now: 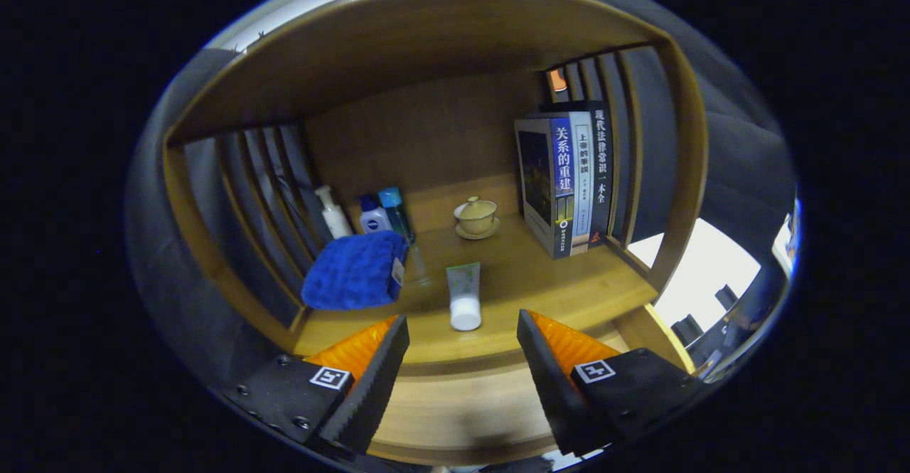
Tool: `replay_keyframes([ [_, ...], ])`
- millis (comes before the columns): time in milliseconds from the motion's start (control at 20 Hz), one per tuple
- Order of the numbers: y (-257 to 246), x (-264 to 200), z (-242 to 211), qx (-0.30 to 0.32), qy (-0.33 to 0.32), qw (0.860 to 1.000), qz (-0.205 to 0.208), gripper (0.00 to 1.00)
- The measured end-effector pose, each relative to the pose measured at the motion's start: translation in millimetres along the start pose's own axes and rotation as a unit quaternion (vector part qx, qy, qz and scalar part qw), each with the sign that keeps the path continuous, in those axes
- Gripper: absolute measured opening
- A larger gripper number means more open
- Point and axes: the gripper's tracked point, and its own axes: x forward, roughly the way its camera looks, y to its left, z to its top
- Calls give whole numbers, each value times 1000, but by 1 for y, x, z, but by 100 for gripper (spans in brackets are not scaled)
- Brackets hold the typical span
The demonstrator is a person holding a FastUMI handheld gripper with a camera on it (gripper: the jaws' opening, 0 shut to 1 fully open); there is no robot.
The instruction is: Pull open the drawer, take out the items inside it, and place them on the countertop above the cabinet.
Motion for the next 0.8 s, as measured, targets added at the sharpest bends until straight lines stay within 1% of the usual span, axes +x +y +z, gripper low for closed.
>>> replay_keyframes([
  [150,-5,-33,-18,-32,-58,998,9,98],
  [350,-18,-75,-41,-75,-129,989,-13,99],
  [400,-23,-85,-48,-87,-136,987,-23,99],
  [500,-28,-99,-58,-96,-152,983,-28,99],
  [650,-34,-116,-74,-86,-169,981,-29,98],
  [800,-39,-123,-104,-91,-167,981,-31,98],
])
